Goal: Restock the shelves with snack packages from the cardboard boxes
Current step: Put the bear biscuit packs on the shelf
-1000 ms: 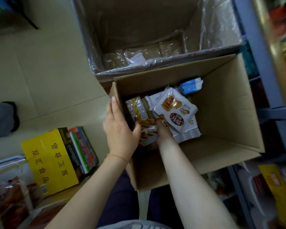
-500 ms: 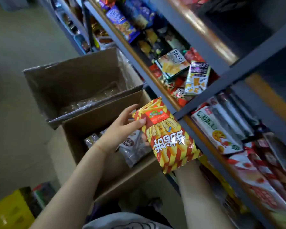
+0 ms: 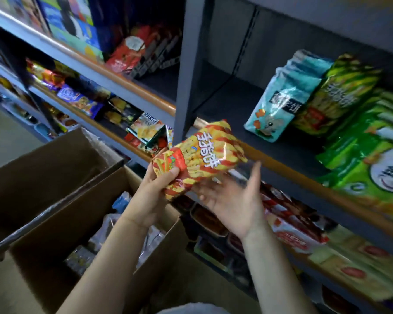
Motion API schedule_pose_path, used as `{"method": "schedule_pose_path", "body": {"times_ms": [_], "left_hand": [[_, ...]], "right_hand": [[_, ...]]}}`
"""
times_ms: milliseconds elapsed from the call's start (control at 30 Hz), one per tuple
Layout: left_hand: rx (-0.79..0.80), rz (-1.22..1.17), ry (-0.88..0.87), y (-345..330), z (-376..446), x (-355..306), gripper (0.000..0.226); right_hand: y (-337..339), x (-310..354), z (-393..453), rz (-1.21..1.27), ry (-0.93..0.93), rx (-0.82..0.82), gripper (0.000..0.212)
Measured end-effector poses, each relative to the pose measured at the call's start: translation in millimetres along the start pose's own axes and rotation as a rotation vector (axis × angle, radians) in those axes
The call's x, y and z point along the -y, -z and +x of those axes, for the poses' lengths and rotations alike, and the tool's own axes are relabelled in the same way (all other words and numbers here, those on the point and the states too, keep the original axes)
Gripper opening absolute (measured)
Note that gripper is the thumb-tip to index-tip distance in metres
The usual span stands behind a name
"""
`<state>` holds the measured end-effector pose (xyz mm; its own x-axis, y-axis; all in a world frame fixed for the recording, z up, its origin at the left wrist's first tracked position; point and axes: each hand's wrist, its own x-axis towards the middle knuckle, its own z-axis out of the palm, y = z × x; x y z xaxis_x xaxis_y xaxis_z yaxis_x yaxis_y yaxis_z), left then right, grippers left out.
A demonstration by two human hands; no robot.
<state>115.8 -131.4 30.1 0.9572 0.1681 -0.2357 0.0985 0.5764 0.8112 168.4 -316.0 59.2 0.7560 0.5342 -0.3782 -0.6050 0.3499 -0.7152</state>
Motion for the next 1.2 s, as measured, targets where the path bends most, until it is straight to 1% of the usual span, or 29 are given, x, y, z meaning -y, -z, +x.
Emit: {"method": "schedule_pose_path", "body": {"times_ms": [33,67,100,167,233,267,333,400,467,533,567,633,667,733,800,833,900,967,1033,1200], "left_hand": [[0.034,0.005,-0.008,-9.9,0.9,-1.6,0.081],[0.07,0.024,-0.016,-20.1,1.1,-3.0,0.084],[0.097,0.061,-0.023,-31.5,0.4,-4.3,0.083],[0.138,0.17,-0.046,-54.6,-2.9,-8.5,0.074],[0.18,0.257,-0.091,-76.3,-5.3,-14.0,0.067],[0.201,0.291,-0.121,-85.1,-4.8,-17.0,0.063],[0.247,0.347,-0.191,-104.4,-5.6,-24.3,0.056],[0.279,0.465,-0.294,-124.4,-1.2,-30.3,0.047],[0.281,0.596,-0.398,-145.4,12.3,-33.3,0.039],[0.247,0.704,-0.479,-168.5,28.2,-34.8,0.039],[0.238,0.741,-0.502,-179.8,36.5,-34.2,0.037],[0.231,0.798,-0.53,-201.7,50.5,-30.4,0.017],[0.22,0.823,-0.539,-210.9,56.4,-27.4,0.013],[0.191,0.828,-0.513,-225.1,68.2,-20.9,0.013],[0.15,0.821,-0.469,-232.2,78.6,-14.4,0.004],[0.123,0.823,-0.466,-234.7,83.4,-12.4,0.007],[0.054,0.838,-0.461,-239.3,91.1,-11.0,0.024],[0.01,0.875,-0.457,-244.5,96.7,-12.9,0.036],[0.016,0.953,-0.464,-249.4,104.6,-14.2,0.037],[0.18,1.149,-0.433,-260.6,114.0,-19.6,0.026]], "right_hand": [[-0.2,10.2,-6.2,-0.036,0.057,-0.012,0.11],[-1.2,18.1,-10.5,-0.138,0.115,-0.039,0.104],[-2.7,23.9,-15.9,-0.245,0.197,-0.077,0.092],[-5.9,33.7,-26.3,-0.389,0.321,-0.129,0.067],[-4.8,46.0,-39.3,-0.509,0.458,-0.227,0.055],[-2.4,52.4,-45.3,-0.56,0.527,-0.267,0.052],[5.1,64.3,-55.4,-0.656,0.639,-0.317,0.051],[13.2,76.7,-63.9,-0.744,0.735,-0.389,0.056],[19.7,92.3,-71.2,-0.863,0.835,-0.524,0.062],[24.7,109.0,-78.3,-1.001,0.9,-0.701,0.068],[27.3,117.0,-80.6,-1.062,0.912,-0.781,0.069],[32.0,130.8,-81.0,-1.18,0.929,-0.89,0.069],[35.3,136.7,-78.4,-1.235,0.935,-0.932,0.068],[41.1,146.1,-70.2,-1.311,0.919,-0.99,0.065],[45.2,152.2,-59.9,-1.315,0.844,-1.02,0.062],[45.8,153.9,-55.1,-1.315,0.792,-1.033,0.061],[44.5,153.3,-47.0,-1.317,0.726,-1.039,0.059],[40.6,150.0,-41.4,-1.307,0.689,-1.016,0.063],[39.0,148.2,-36.8,-1.274,0.653,-0.99,0.07],[38.1,154.1,-28.7,-1.127,0.574,-0.94,0.081]]}}
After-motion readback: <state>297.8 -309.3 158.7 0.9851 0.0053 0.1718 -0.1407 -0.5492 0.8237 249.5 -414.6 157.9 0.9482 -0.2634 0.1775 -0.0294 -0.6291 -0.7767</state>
